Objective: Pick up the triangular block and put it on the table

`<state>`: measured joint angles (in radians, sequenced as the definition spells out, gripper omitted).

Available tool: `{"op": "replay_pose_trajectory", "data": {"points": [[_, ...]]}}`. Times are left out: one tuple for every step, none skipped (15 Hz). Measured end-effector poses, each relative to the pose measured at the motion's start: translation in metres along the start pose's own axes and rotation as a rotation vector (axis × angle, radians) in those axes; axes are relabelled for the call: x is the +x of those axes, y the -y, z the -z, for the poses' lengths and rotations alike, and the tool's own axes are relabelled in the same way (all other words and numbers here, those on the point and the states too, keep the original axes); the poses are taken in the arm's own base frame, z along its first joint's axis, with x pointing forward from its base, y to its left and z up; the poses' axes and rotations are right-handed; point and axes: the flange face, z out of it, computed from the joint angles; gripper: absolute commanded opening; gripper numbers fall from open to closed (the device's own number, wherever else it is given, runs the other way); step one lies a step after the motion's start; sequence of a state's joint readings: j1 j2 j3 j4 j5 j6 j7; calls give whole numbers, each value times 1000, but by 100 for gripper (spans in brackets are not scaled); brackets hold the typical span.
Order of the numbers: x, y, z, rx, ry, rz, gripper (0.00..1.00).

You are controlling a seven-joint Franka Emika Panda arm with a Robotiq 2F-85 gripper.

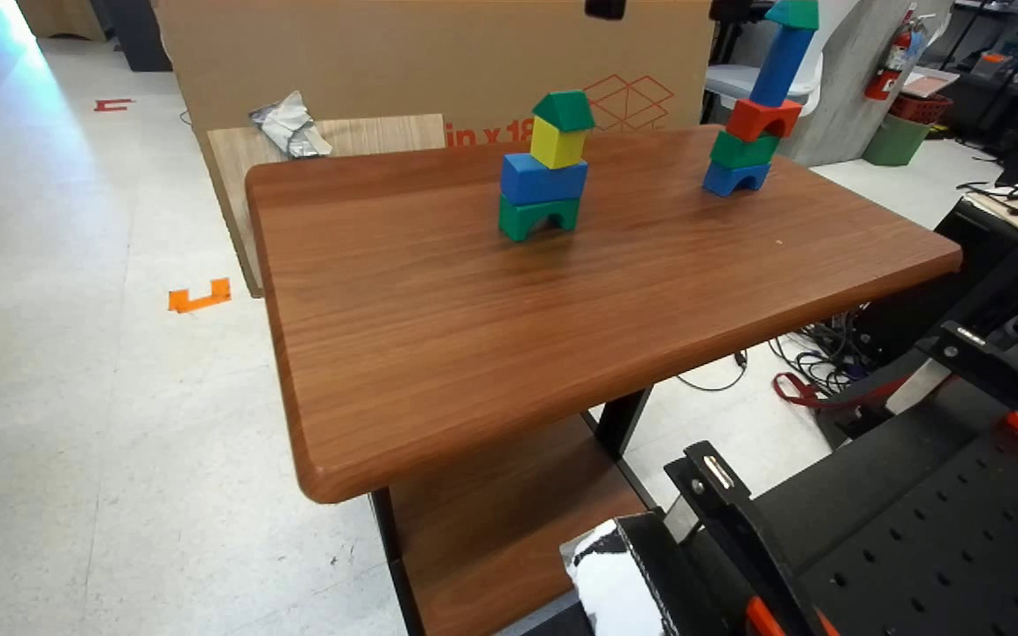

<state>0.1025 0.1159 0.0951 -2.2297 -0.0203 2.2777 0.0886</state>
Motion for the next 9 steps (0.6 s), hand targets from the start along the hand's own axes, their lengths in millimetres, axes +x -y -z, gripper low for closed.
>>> {"op": "replay_pose_trajectory", "data": {"points": [[5,0,-5,2,6,-1,100],[10,0,-9,3,10,-3,100],[15,0,-13,4,14,-5,100],[20,1,-16,3,17,-9,100],[25,1,-20,-1,18,-12,100],[30,1,-22,-5,19,-15,100],[35,1,-25,-8,20,-18,100],[40,0,-27,-11,19,-19,100],[44,0,-29,-13,19,-20,100]]}}
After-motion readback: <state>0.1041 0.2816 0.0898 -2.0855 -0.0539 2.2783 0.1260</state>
